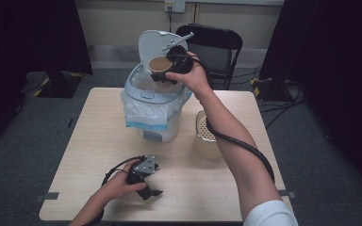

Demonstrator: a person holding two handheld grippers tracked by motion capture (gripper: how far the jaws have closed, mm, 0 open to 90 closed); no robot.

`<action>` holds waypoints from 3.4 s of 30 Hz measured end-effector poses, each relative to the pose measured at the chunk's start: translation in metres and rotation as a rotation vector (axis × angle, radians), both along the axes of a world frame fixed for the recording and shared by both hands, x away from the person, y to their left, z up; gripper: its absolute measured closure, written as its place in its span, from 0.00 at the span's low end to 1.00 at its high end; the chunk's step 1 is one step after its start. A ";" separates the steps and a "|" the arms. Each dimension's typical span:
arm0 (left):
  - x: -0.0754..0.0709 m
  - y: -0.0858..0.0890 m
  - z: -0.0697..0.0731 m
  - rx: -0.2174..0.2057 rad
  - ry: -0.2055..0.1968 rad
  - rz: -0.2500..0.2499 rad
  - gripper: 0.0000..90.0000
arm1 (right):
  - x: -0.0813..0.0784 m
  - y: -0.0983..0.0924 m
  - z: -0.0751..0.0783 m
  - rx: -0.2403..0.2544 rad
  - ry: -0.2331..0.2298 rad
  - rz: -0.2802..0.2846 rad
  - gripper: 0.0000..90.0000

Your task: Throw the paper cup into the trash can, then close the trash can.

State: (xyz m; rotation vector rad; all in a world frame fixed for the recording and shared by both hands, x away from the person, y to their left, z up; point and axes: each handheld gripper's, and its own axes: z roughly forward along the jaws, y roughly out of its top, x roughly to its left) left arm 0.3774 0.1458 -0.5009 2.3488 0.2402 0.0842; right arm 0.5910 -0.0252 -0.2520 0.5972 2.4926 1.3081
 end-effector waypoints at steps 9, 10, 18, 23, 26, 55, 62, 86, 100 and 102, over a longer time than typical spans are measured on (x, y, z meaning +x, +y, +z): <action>0.000 0.000 0.000 0.000 0.003 0.000 0.00 | -0.001 -0.005 -0.005 0.012 0.007 0.007 0.16; 0.000 0.000 0.000 0.000 0.004 0.000 0.00 | -0.003 -0.008 -0.003 0.015 0.007 0.011 0.16; 0.000 0.000 0.000 0.000 0.004 0.000 0.00 | -0.012 -0.021 0.001 -0.007 0.003 0.012 0.16; 0.000 0.000 0.000 -0.001 0.004 0.000 0.00 | -0.017 -0.039 0.007 -0.009 0.000 -0.006 0.16; 0.000 0.000 0.000 -0.001 0.004 -0.001 0.00 | -0.018 -0.049 0.010 -0.010 -0.003 -0.025 0.16; 0.000 0.000 0.000 0.000 0.004 0.000 0.00 | 0.009 -0.067 -0.001 0.012 0.004 -0.081 0.18; 0.000 0.000 0.000 -0.001 0.004 0.000 0.00 | 0.011 -0.057 -0.002 0.009 -0.005 -0.082 0.16; 0.000 0.000 0.000 -0.001 0.004 0.000 0.00 | -0.004 -0.057 0.012 0.012 -0.074 -0.046 0.24; 0.000 0.000 0.000 -0.004 0.006 -0.002 0.00 | -0.021 -0.046 0.022 0.007 -0.099 0.003 0.22; 0.000 0.000 0.000 -0.003 0.006 -0.002 0.00 | -0.022 -0.044 0.021 0.001 -0.097 0.012 0.21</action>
